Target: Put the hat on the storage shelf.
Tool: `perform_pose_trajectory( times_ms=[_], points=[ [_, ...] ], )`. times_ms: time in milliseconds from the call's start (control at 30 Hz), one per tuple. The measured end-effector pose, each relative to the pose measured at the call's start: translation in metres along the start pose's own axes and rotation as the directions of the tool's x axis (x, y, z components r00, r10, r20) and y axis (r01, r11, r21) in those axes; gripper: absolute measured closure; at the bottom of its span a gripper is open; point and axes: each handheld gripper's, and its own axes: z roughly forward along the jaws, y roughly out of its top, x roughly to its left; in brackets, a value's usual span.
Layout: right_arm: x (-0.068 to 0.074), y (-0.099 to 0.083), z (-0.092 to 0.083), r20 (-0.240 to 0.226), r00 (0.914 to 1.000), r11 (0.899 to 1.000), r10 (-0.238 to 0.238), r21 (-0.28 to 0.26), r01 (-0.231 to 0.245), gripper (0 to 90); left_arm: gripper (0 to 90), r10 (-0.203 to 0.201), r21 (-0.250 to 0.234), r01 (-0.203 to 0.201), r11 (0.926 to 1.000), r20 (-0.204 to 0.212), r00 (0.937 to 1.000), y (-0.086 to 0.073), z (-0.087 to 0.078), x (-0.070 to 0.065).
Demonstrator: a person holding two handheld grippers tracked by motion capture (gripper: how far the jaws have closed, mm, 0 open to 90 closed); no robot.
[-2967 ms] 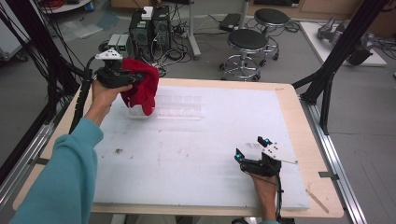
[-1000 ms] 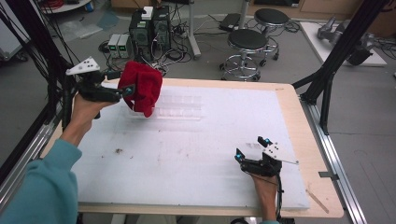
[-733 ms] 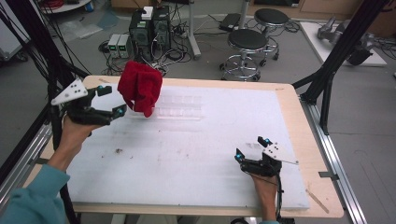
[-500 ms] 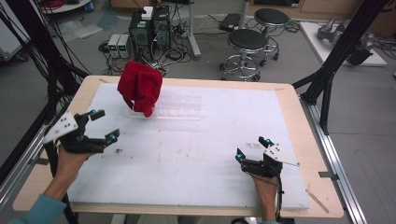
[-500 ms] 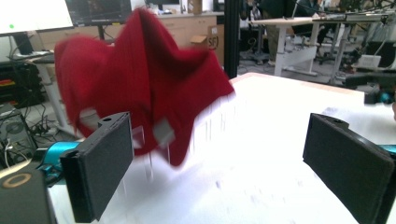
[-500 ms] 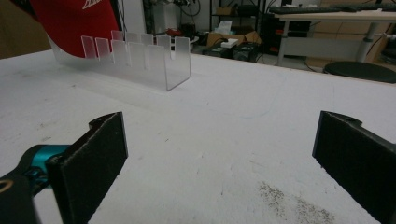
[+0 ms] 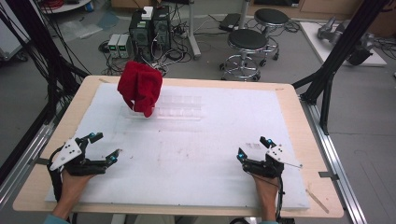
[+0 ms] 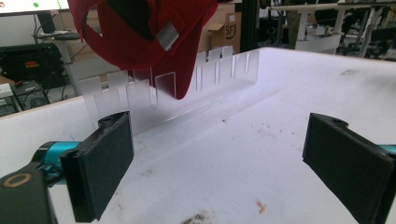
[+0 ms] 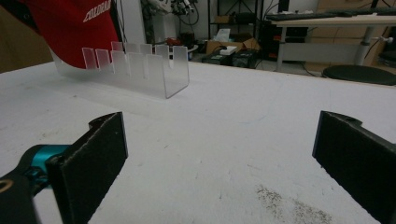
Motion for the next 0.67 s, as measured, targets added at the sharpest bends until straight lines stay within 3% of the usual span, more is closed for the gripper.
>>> perform_pose_trajectory(
  times_ms=[400, 667],
  points=[
    [0.0004, -0.0002, -0.0003, 0.002, 1.0, 1.0, -0.006, -0.002, 0.006, 2.1, 9.3, -0.015, -0.02, 0.015, 0.9997, -0.023, 0.9996, -0.0082, -0.0015, 0.0014],
    [-0.0001, -0.0007, -0.0019, 0.004, 0.9998, 1.0, 0.018, -0.011, -0.018, 2.1, 9.3, -0.021, -0.028, 0.021, 0.9994, -0.027, 0.9994, -0.009, -0.002, 0.0014]
  ],
)
